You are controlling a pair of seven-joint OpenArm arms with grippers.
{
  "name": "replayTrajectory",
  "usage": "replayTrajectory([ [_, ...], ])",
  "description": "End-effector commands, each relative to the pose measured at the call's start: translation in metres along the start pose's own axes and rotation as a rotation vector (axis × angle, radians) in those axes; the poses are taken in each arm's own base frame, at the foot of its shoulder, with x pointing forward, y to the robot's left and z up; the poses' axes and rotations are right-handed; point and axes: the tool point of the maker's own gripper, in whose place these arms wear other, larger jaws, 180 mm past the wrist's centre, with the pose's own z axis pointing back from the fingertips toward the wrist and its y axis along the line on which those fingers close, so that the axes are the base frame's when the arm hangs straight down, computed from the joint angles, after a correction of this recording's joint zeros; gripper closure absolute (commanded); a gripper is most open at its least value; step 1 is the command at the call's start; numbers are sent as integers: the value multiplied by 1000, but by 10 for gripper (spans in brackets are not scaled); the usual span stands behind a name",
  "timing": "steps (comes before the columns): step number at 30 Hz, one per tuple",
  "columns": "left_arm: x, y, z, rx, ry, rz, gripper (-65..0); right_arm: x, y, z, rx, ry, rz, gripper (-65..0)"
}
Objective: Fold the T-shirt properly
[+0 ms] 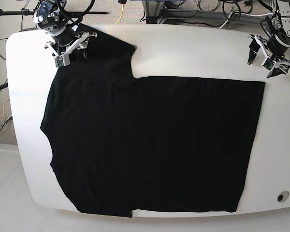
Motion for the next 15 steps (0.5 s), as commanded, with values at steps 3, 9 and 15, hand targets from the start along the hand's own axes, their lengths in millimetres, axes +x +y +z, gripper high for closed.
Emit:
replayTrajectory([
  [3,11,11,3,19,-33,-19,-463,14,-6,3,-1,-52,1,-341],
  [9,10,12,3,21,-32,-19,-463,16,-6,2,3,-53,12,-341],
  [15,13,12,2,21,-38,-20,-460,10,-1,1,16,-12,57,-341],
])
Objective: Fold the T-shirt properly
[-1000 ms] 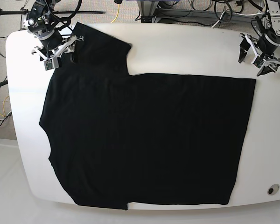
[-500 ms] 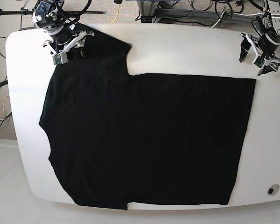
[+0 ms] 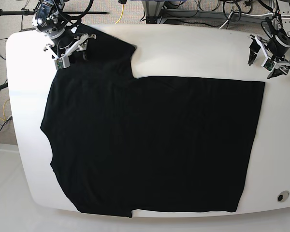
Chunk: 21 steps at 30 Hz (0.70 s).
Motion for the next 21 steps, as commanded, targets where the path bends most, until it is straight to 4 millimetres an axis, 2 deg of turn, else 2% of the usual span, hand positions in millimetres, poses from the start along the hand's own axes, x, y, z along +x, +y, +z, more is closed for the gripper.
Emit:
replayTrajectory([
  [1,11,10,2,18,-32,-19,-460,8,-3,5,-1,-25,27,-341],
  [12,15,10,1,17,-49,-15,-465,10,-1,1,5,-35,15,-344],
  [21,19,12,0,23,-57,-17,-464,14,-24,10,-63,-56,-13,-343],
])
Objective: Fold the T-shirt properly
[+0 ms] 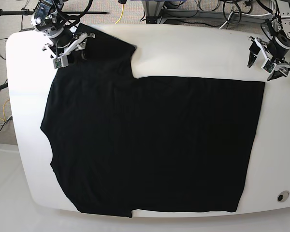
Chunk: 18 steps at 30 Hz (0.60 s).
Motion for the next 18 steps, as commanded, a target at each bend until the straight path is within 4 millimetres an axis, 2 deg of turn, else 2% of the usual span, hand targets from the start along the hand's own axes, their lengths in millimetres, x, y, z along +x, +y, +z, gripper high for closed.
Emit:
replayTrajectory([
  [1,12,10,2,18,-37,-15,-464,12,-9,5,-22,-43,-1,-343],
  [5,9,9,2,15,-32,-12,-464,15,-18,7,-36,-58,-18,-348],
  [9,8,9,2,14,-29,-12,-465,17,-15,6,-25,-65,-19,-348],
  [13,9,8,1,13,-32,-9,-465,20,-11,3,-8,-69,-19,-348],
  [15,12,9,2,17,-46,-10,-469,21,0,-1,25,-67,-12,-347],
  [18,13,9,1,16,-48,-10,-468,22,6,-5,44,-63,-5,-347],
])
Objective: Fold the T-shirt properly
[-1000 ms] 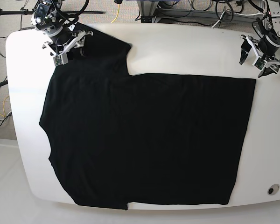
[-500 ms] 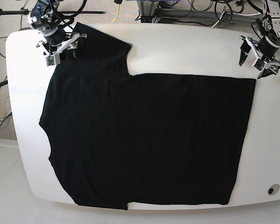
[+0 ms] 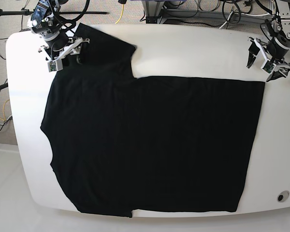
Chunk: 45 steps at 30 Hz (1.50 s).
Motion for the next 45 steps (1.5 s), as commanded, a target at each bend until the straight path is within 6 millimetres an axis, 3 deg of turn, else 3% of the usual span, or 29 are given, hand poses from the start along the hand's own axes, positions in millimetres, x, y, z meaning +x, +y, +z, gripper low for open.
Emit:
replayTrajectory([
  [1,13,9,3,15,-44,-14,-468,12,8,-1,31,-43,11,-347],
  [27,17,10,1,24,-50,-12,-463,-4,13,-6,58,23,-20,-346],
  [45,28,6,0,18,-95,17,-461,-2,24,-9,93,14,6,-343],
])
